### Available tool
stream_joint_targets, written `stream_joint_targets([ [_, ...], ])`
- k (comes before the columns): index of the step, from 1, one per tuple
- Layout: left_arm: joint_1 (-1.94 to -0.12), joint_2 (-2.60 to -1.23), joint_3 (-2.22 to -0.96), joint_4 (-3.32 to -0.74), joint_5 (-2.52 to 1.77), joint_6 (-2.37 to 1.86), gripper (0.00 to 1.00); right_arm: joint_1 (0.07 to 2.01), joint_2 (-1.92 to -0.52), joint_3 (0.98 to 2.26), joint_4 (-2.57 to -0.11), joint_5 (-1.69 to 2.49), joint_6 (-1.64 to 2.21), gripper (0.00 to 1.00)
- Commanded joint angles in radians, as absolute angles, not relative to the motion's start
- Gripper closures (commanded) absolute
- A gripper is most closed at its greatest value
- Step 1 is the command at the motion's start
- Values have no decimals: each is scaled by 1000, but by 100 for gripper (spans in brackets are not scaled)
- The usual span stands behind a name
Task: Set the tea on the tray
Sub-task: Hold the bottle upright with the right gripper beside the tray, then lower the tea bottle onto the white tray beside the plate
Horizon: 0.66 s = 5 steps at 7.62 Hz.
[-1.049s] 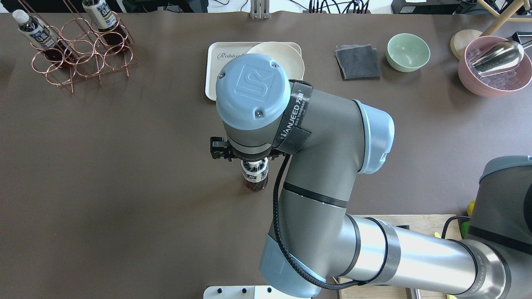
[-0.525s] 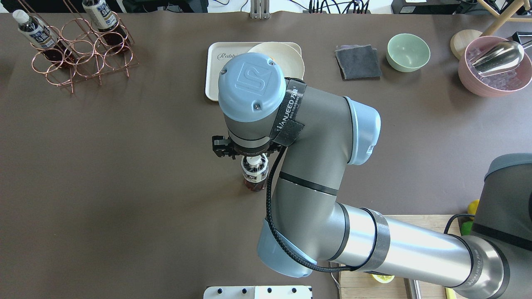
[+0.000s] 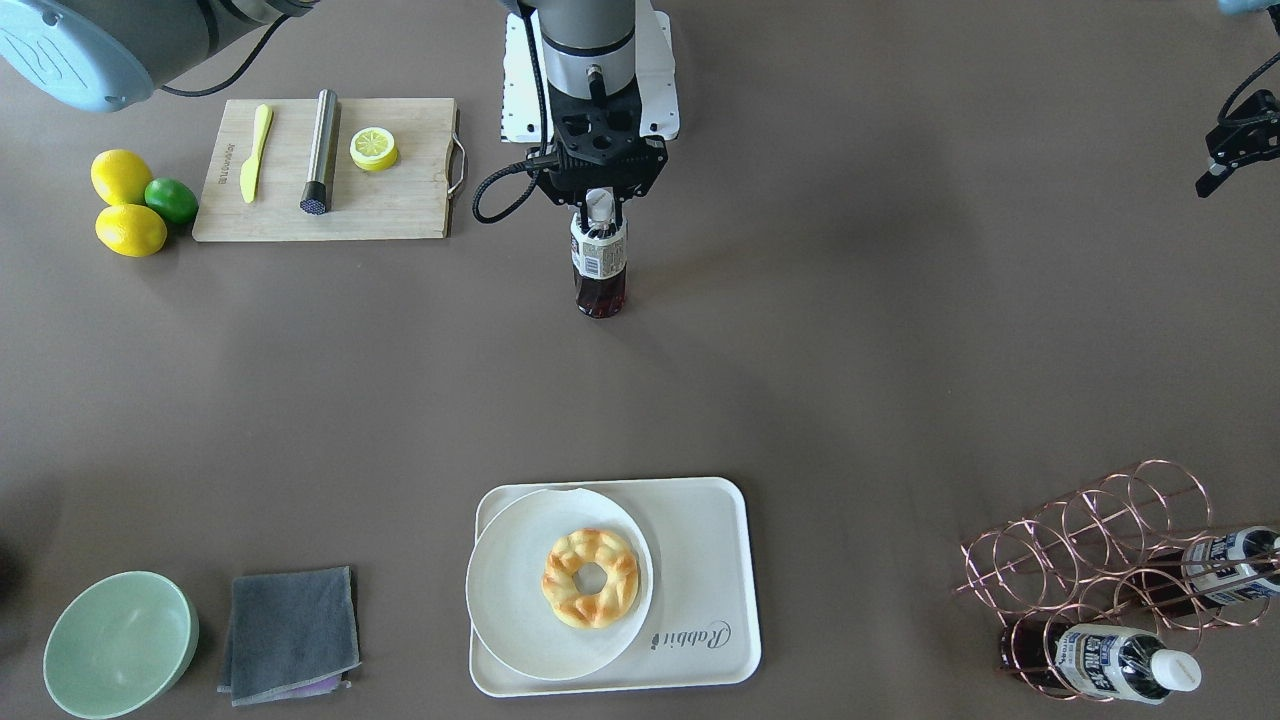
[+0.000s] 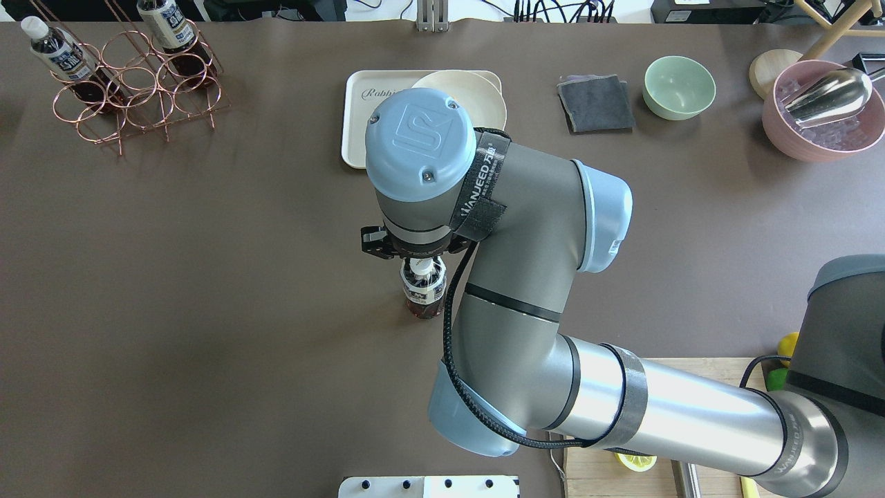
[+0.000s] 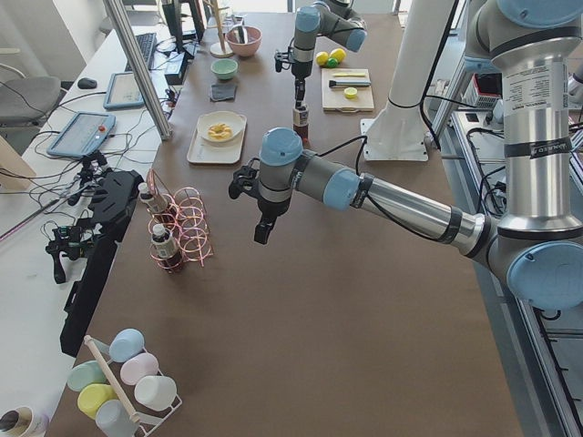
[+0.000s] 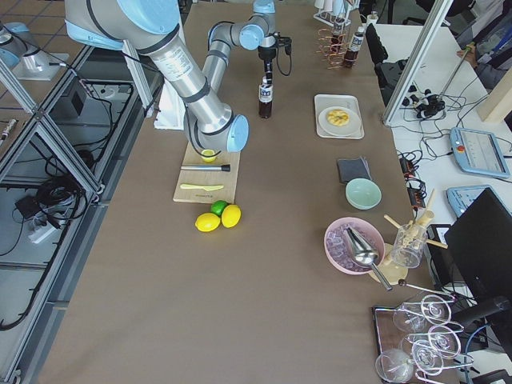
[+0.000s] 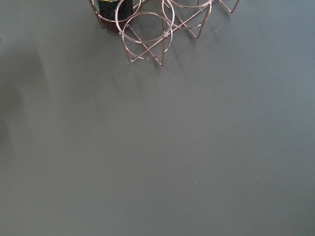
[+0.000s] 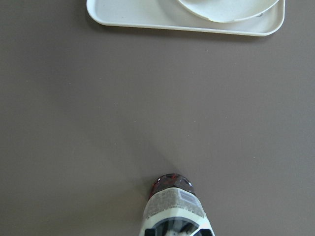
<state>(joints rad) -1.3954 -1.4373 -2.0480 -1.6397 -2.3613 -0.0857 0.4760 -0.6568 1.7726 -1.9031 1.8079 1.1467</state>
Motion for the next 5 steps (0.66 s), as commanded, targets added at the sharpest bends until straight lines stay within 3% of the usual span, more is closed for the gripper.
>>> stream_joint_targets([
  [1,-1397,-1442,-2039,-1640,-2391,-87,3,488,-649,1769,-1914,1816,1128,100],
  [4,-1399,-1440,-2034,-1640,-2393,-89,3,587,-595,1746,-1953,1891,1037,100],
  [5,-1399,-1439,-2036,-1640,-2393,-89,3,622,-521,1645,-1944,1910,1020,100],
])
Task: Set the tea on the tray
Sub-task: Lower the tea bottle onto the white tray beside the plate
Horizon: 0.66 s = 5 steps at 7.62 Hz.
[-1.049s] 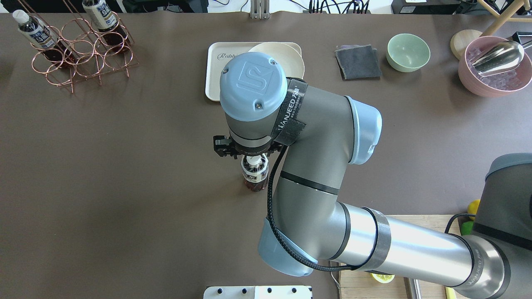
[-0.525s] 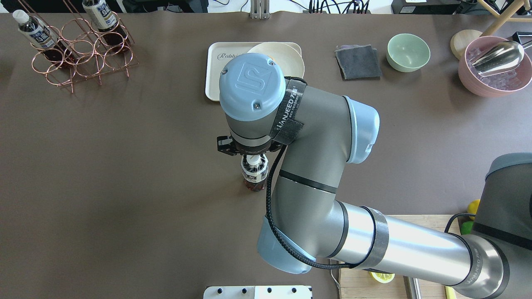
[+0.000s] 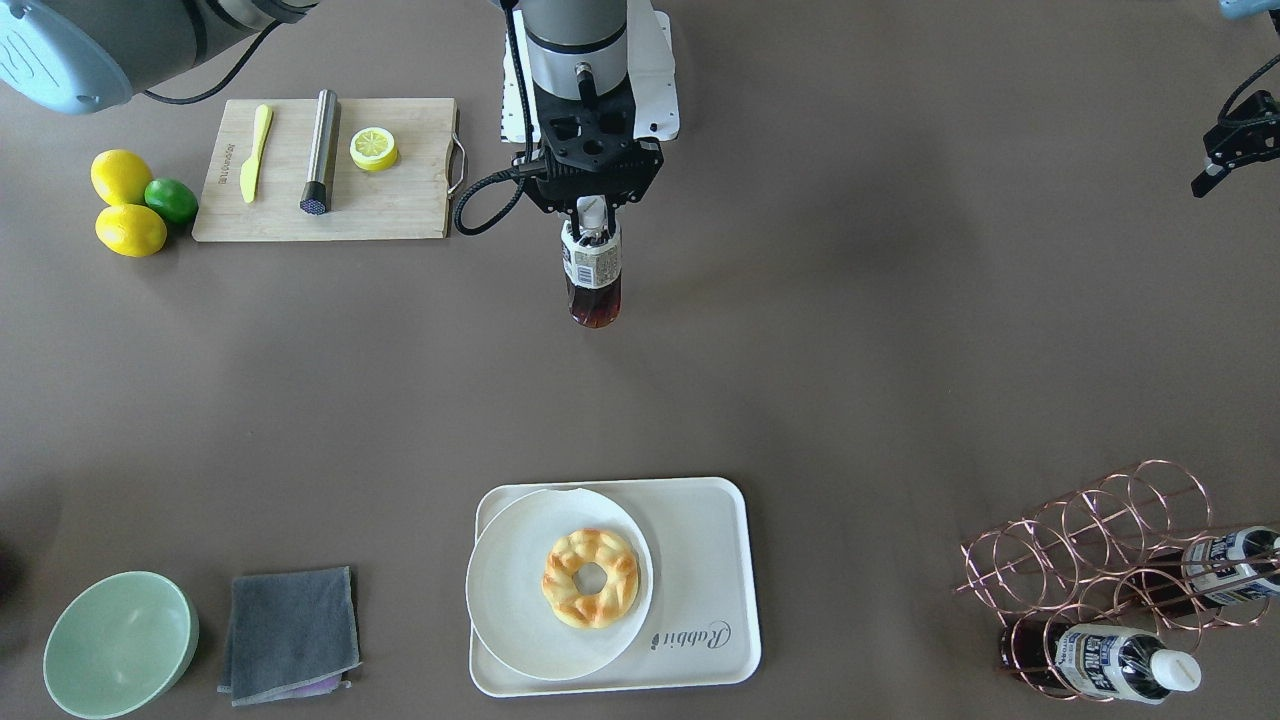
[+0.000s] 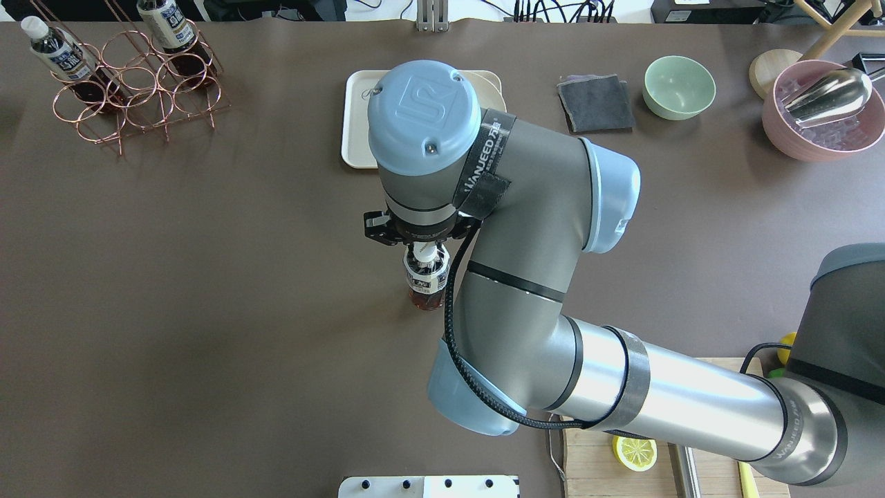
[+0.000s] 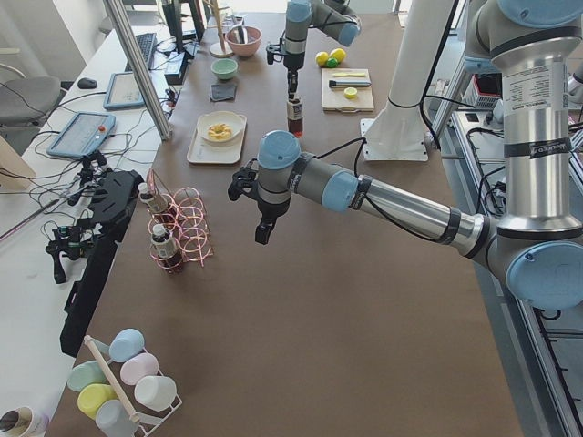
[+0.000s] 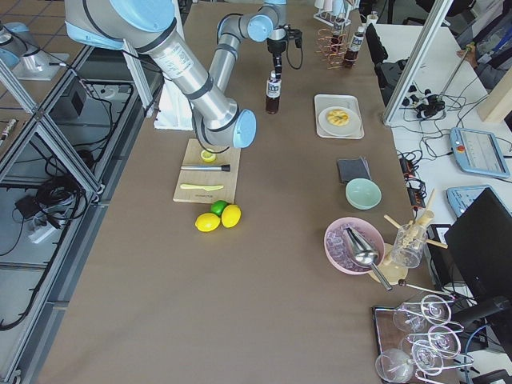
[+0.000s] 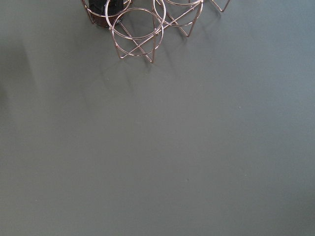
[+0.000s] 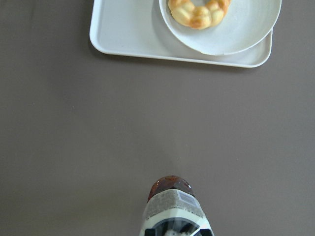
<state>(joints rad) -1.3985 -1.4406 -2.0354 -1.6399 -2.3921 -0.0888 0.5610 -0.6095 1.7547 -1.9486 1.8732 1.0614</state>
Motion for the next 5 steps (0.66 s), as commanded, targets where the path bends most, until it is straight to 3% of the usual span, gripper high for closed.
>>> stream_joint_targets([
  [1,-1401,-1436,-2026,-1640,-2393,-83,3,659,-408,1476,-1918,1922,1016,100],
  [5,-1682,-1382,-1864,-1635,-2385,196,3,771,-228,1037,-1616,2005,898,100],
])
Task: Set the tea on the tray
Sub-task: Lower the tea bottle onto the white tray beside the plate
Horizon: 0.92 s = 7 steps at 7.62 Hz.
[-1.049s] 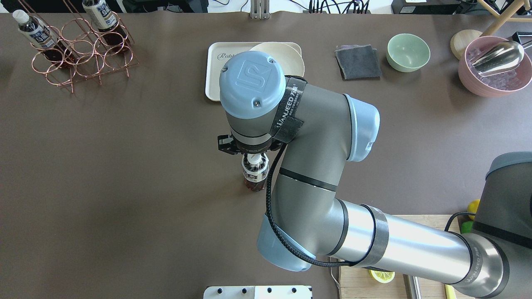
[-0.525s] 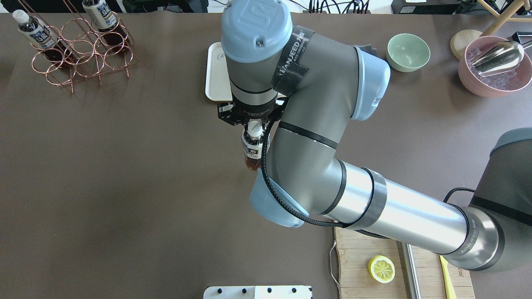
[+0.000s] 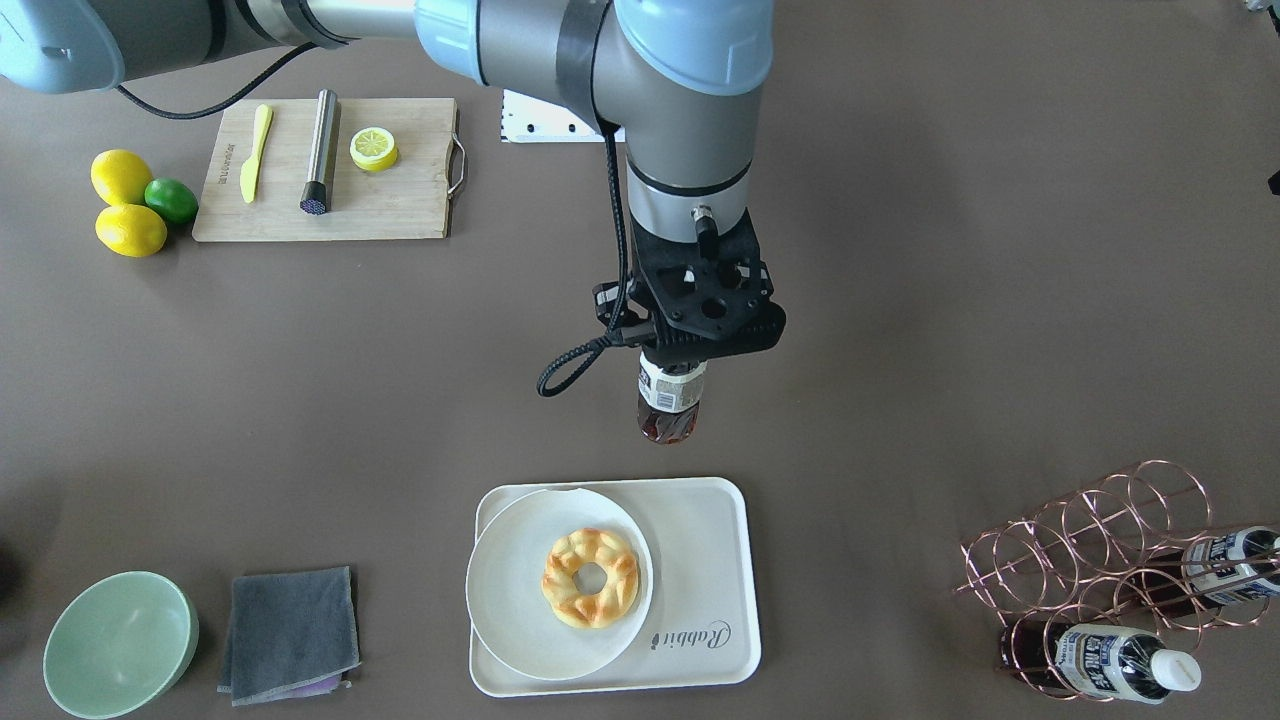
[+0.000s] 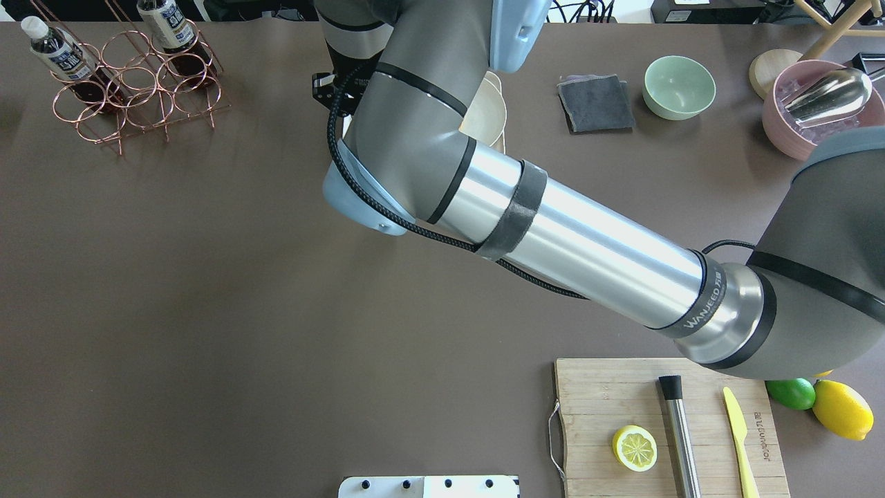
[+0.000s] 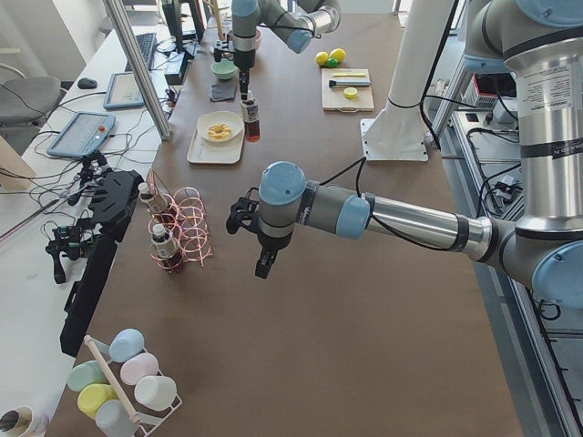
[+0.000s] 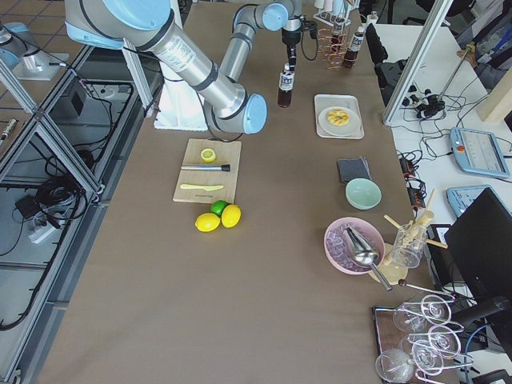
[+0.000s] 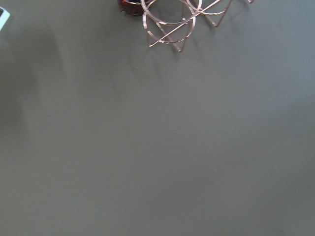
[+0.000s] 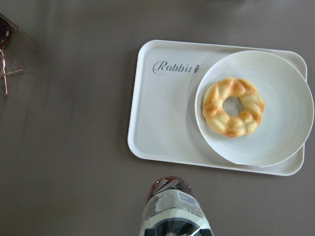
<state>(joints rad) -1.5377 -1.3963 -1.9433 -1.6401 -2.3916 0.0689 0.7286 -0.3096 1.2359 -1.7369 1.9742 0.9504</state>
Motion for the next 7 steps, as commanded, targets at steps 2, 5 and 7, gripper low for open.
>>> stream_joint_targets([
  [2,-1736,-1382,-1838,-1634,-2384,218,3,784,-119,872,-1557,2005,897,100],
  [5,-1759,-1375,-1850,-1631,-2388,216,3,798,-92,702,-1397,1970,906,100],
  [7,-1764,-1348,-1861,-1637,-2391,218,3,793,-75,611,-1292,1936,939,100],
])
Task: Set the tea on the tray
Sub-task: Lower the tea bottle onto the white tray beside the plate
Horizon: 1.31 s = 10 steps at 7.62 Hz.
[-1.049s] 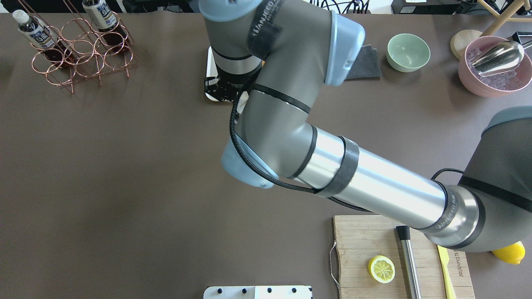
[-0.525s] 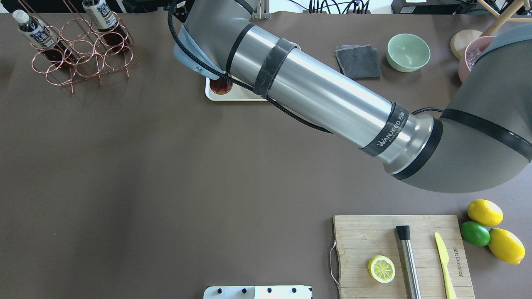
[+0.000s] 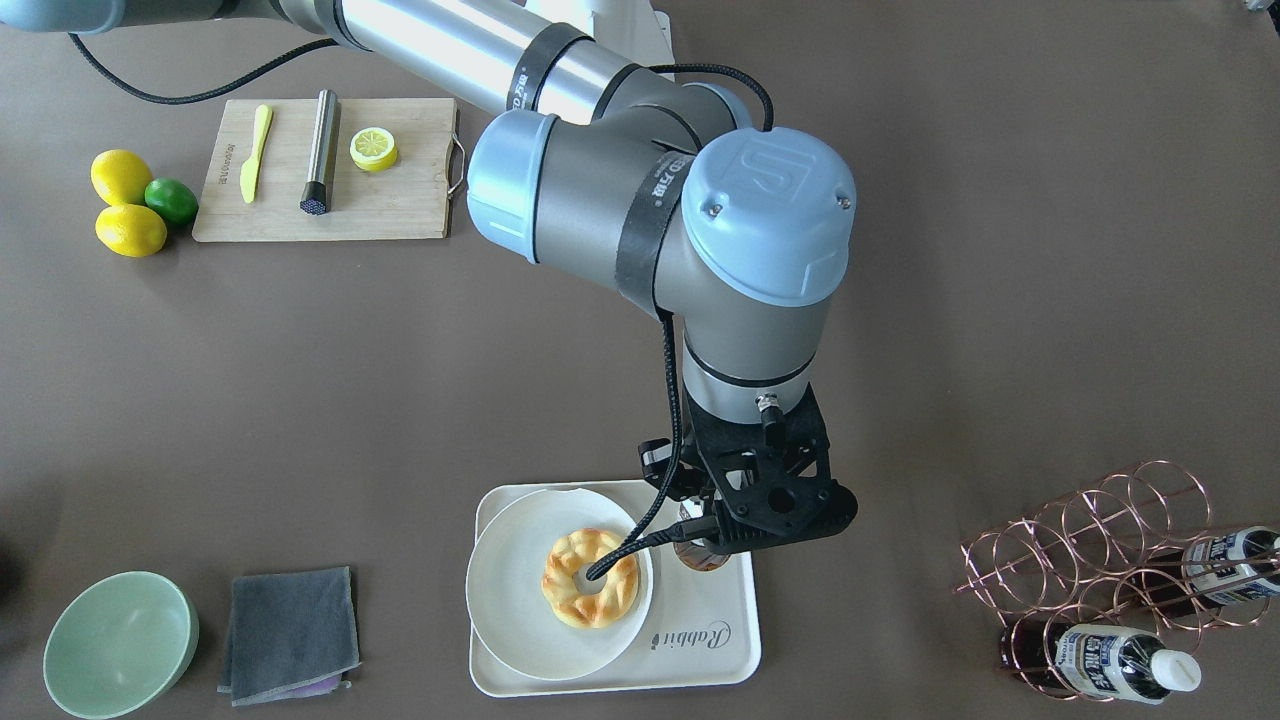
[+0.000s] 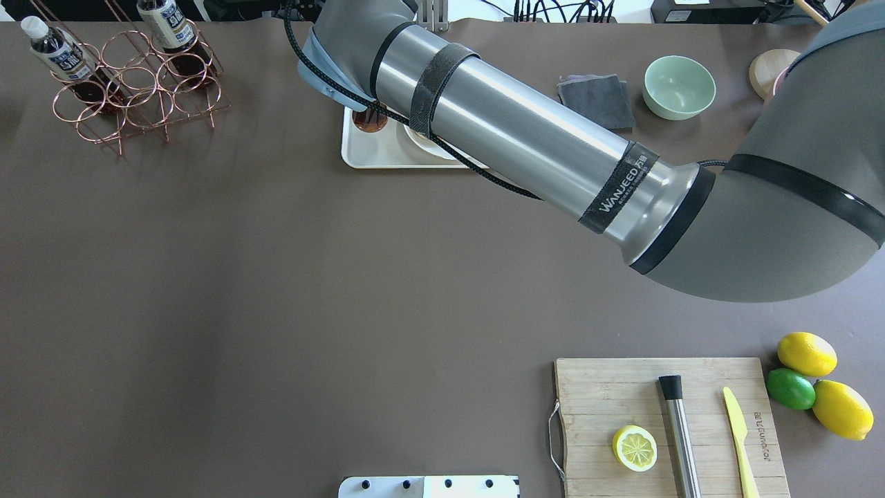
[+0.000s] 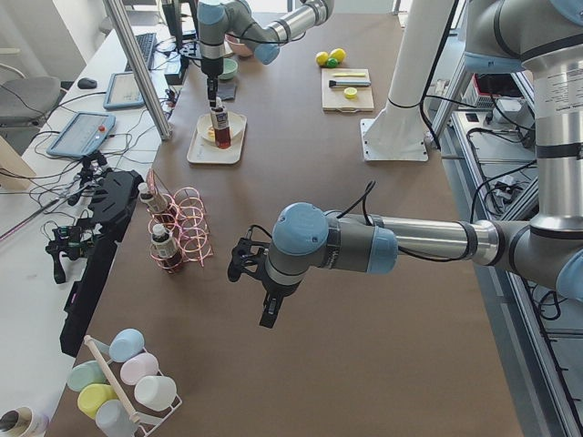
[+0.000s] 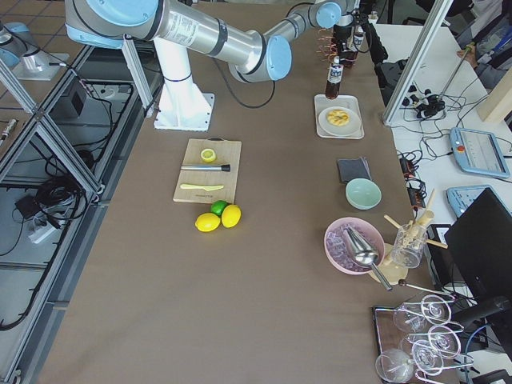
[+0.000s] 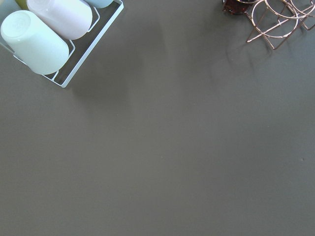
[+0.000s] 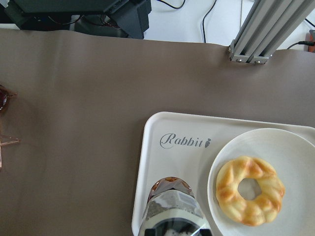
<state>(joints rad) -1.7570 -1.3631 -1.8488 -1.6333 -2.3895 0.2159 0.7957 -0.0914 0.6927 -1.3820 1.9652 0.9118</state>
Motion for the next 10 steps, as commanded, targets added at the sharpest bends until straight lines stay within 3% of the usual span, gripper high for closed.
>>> stream_joint_targets([
  [1,-1766,-1347,-1864,-1638,-2391,218,3,789,-66,577,-1269,1912,939,100],
  [10,-1804,-1341,-1858,-1637,-2413,218,3,776,-54,535,-1266,1905,911,100],
])
